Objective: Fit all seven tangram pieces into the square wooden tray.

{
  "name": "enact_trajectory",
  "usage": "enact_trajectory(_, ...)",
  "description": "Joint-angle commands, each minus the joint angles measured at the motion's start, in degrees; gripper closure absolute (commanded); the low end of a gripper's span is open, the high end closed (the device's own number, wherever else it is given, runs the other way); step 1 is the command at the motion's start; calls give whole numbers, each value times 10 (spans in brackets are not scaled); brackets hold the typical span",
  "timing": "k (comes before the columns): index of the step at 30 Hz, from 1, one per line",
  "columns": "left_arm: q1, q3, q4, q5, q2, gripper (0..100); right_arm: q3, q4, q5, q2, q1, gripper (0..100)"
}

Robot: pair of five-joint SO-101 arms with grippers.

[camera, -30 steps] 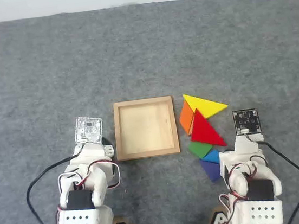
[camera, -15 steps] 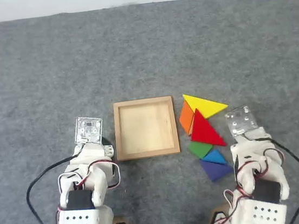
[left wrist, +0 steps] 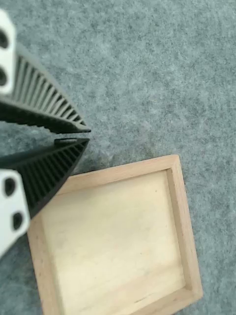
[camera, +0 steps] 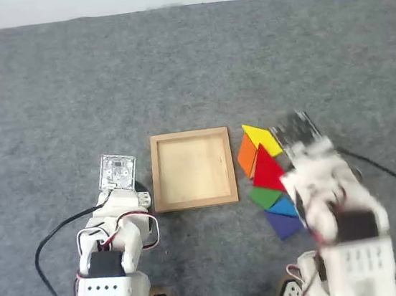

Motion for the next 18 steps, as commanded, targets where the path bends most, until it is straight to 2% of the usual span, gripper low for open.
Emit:
enact_trajectory(1,-2,-5,1,5,-7,985,-180,-1,-54,269,-80,989)
enact_trajectory(5,-2,-5,1,5,-7,985,-294,-1,-114,441,-120,988)
enact_trajectory(9,-2,-5,1,5,-7,985,-339,-4,-123,542,-126,970)
enact_trajectory(13,-2,-5,1,5,-7,985,-337,-17,-126,598,-131,876)
enact_trajectory(18,-2,-5,1,5,-7,985,-253,-117,-126,611,-187,809)
